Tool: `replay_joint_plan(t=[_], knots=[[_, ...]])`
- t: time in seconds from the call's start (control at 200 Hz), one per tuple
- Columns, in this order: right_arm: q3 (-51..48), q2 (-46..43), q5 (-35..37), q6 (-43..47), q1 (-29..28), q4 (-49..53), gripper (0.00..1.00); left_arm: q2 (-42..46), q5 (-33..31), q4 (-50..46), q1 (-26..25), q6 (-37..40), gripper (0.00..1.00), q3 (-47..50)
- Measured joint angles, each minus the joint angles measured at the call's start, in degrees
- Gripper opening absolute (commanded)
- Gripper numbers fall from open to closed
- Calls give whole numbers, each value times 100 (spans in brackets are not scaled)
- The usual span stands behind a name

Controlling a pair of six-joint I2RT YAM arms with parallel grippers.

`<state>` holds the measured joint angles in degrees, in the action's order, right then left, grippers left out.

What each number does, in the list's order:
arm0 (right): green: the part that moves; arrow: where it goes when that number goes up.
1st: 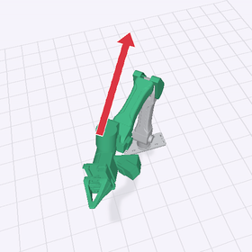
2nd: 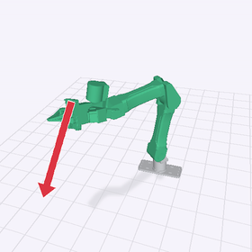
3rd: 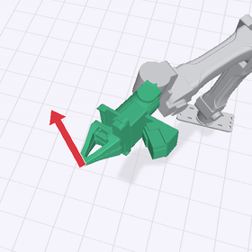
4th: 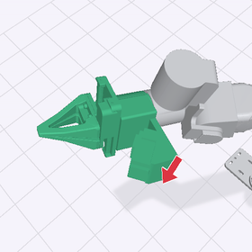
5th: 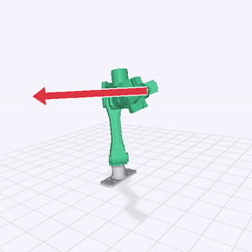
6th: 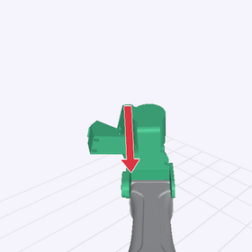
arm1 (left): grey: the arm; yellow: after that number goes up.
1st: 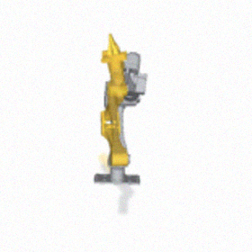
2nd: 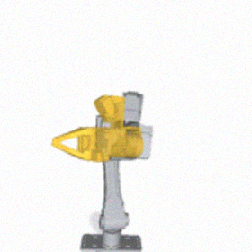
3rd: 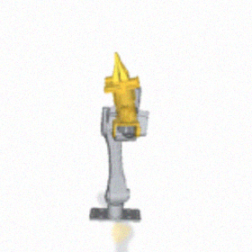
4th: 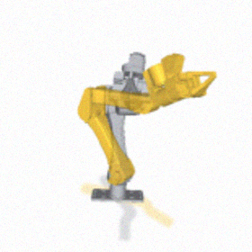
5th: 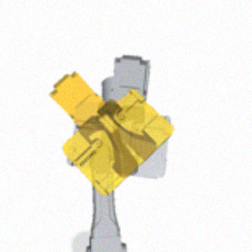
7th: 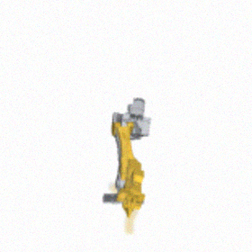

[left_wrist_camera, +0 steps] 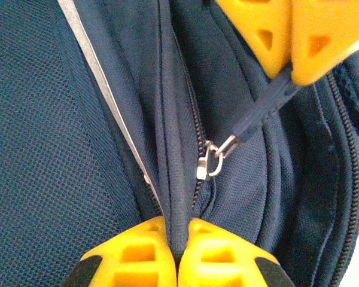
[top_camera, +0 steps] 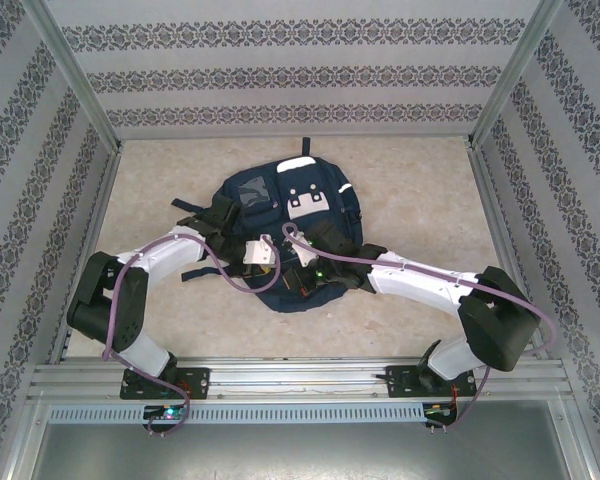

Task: Pack the student bag

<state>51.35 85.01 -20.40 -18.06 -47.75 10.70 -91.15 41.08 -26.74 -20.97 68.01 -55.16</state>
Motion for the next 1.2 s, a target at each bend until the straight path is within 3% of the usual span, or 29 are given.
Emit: replay_joint_plan(t=[0.235,0.46,0.49,0.565,0.63,0.919,1.199], knots=[[199,269,-9,-11,-4,42,39,59,579,-22,7,-212,0,-50],[564,439,343,-90,-63,348,45,59,699,-70,44,-229,0,-66],[601,450,431,-120,-90,398,42,59,704,-74,44,-225,0,-70],[704,503,645,-162,-151,527,15,61,719,-83,46,-229,0,-72],[758,551,859,-254,-205,605,0,68,734,-96,44,-229,0,-72],[627,162,1679,-765,-297,931,0,216,693,-280,63,317,0,-136],[-275,-726,1497,-748,1143,1080,0,391,774,-354,262,885,0,-212]])
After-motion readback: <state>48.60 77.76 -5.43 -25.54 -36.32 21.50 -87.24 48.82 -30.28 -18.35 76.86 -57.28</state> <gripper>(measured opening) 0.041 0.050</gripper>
